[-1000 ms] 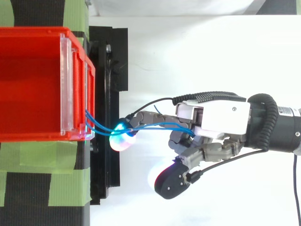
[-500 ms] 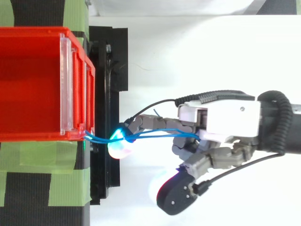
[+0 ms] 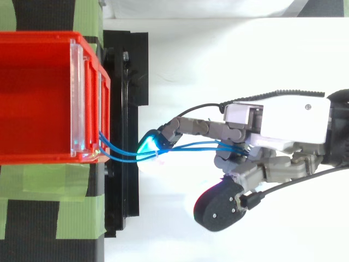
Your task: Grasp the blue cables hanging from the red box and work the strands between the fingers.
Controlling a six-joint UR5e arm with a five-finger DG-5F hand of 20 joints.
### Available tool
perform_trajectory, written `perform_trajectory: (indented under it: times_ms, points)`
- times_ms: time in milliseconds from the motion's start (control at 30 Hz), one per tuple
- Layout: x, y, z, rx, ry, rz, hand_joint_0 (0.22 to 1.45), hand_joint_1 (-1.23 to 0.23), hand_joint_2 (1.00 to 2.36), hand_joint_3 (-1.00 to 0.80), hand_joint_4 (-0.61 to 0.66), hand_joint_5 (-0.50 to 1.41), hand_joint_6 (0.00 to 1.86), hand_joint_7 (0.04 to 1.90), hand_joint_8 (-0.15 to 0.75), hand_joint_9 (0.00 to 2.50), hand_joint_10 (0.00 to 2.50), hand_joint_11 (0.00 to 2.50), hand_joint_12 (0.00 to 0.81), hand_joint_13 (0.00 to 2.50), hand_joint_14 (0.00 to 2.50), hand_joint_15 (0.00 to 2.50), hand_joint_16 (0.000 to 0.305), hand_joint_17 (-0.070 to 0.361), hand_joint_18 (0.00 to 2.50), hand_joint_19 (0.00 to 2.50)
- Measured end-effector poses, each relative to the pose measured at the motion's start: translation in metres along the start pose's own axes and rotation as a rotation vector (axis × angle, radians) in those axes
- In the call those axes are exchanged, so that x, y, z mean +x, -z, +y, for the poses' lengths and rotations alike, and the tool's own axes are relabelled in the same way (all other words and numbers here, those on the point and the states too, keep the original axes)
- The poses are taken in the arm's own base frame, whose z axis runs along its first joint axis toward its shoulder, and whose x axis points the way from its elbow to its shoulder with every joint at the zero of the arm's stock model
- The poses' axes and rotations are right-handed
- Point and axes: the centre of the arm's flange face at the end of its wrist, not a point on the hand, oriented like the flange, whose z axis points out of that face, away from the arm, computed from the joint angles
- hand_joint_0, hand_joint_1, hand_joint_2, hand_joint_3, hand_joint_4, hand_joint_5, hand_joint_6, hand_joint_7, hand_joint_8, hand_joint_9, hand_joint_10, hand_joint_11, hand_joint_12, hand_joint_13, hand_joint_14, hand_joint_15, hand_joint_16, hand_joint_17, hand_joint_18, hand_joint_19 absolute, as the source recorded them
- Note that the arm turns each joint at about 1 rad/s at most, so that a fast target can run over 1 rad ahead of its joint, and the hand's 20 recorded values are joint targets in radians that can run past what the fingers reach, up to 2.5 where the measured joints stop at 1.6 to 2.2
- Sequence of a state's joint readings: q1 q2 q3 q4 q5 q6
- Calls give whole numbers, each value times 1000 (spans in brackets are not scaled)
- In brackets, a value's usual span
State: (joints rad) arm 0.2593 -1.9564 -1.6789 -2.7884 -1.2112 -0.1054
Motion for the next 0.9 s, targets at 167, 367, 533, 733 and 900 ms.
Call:
perform_trajectory:
  times_ms: [167, 367, 533, 733, 900]
  points:
    - [-4, 2, 5, -4, -41, -32, 671, -407, 1000, -1000, 285, -54, 10, 1014, 556, 1864, 2500, 2500, 692, 2105, 2500, 1814, 255, 192, 2500, 777]
    - [-7, 3, 8, -3, -55, -68, 692, -436, 1000, -1000, 273, -15, 10, 1067, 556, 1864, 2500, 2500, 692, 2105, 2500, 1814, 255, 192, 2500, 777]
    - [-9, 0, 16, -17, -79, -106, 720, -479, 1000, -1000, 259, 19, 8, 1109, 556, 1864, 2500, 2500, 692, 2105, 2500, 1814, 255, 192, 2500, 777]
    - [-13, -2, 21, -26, -90, -152, 760, -531, 1000, -1000, 228, 52, 6, 1170, 556, 1864, 2500, 2500, 692, 2105, 2500, 1814, 255, 192, 2500, 777]
    - [-14, -5, 29, -39, -98, -186, 783, -563, 1000, -1000, 211, 67, 2, 1233, 556, 1864, 2500, 2500, 692, 2105, 2500, 1814, 255, 192, 2500, 777]
